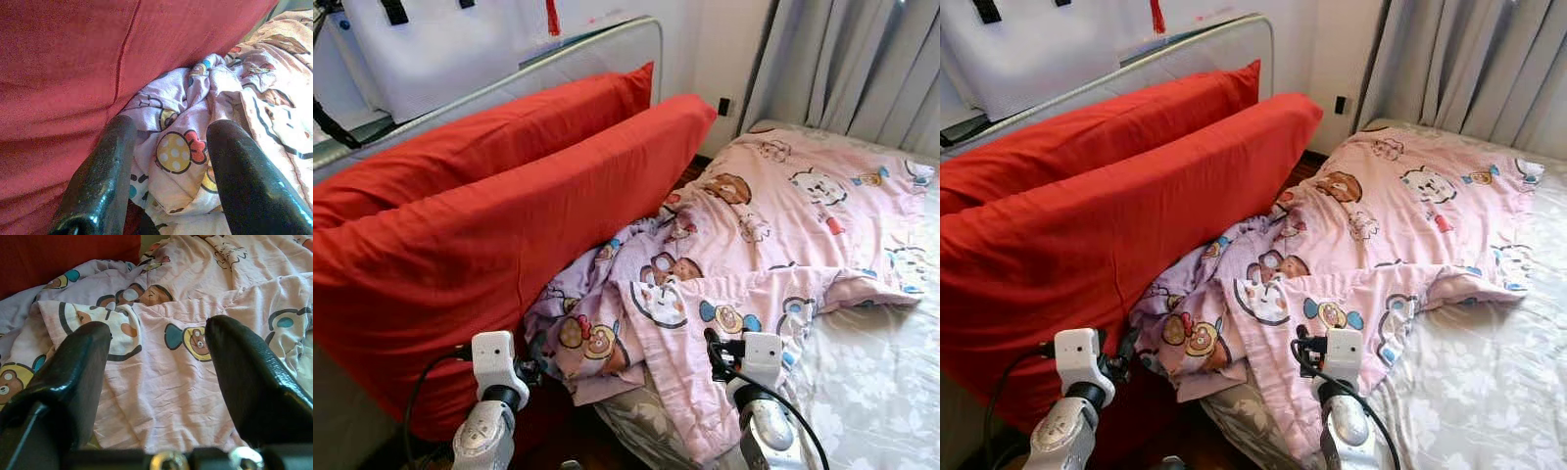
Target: Clean up the room
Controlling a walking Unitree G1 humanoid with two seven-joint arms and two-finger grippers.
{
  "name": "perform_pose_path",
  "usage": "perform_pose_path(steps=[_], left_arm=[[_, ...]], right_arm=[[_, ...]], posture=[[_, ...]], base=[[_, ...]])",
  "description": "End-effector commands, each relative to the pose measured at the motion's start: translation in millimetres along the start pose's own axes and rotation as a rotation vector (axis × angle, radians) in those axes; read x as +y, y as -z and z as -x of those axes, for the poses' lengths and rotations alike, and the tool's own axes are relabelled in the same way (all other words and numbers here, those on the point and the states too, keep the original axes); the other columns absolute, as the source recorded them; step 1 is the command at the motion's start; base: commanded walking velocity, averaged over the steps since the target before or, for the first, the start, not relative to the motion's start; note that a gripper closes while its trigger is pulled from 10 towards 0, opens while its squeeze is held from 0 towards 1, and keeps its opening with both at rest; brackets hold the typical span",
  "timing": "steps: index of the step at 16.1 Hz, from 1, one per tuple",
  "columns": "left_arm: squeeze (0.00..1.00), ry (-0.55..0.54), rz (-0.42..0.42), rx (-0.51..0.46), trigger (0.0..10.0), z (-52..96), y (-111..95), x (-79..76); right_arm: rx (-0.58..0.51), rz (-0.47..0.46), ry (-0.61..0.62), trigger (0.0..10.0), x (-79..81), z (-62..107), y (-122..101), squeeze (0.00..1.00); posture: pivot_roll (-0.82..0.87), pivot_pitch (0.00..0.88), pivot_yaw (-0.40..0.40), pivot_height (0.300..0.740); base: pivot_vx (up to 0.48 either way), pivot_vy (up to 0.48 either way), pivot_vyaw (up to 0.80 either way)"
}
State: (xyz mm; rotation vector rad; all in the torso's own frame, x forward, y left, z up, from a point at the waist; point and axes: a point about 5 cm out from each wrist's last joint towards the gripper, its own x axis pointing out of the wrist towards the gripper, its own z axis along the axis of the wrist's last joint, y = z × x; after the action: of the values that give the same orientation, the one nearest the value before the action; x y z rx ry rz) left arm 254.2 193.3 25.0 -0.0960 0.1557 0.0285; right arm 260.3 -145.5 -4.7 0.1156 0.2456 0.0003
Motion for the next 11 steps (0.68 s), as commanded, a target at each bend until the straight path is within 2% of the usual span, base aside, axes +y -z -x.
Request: perform_pose_path(steps=[1, 8, 11], left_arm=[[0.00, -0.005, -0.006, 0.009, 10.0, 0.1, 1.9, 2.9], [0.00, -0.004, -0.009, 0.014, 10.0, -1.1, 4.0, 4.1], [0.00, -0.003, -0.009, 0.012, 10.0, -1.7, 3.5, 3.9]], right_arm=[[0.002, -0.011, -0.001, 10.0, 1.2, 0.4, 1.4, 0.00], [0.005, 0.012, -0.014, 10.0, 1.9, 0.9, 2.2, 0.00], [-0.010, 0.012, -0.028, 10.0, 3.6, 1.2, 0.8, 0.00]], posture=[[0.05, 0.040, 0.037, 0.680], [0.04, 0.039, 0.039, 0.680], [0.05, 0.038, 0.040, 0.680]], base=[[0.000, 0.000, 0.00], [0.000, 0.000, 0.00], [0.000, 0.000, 0.70]])
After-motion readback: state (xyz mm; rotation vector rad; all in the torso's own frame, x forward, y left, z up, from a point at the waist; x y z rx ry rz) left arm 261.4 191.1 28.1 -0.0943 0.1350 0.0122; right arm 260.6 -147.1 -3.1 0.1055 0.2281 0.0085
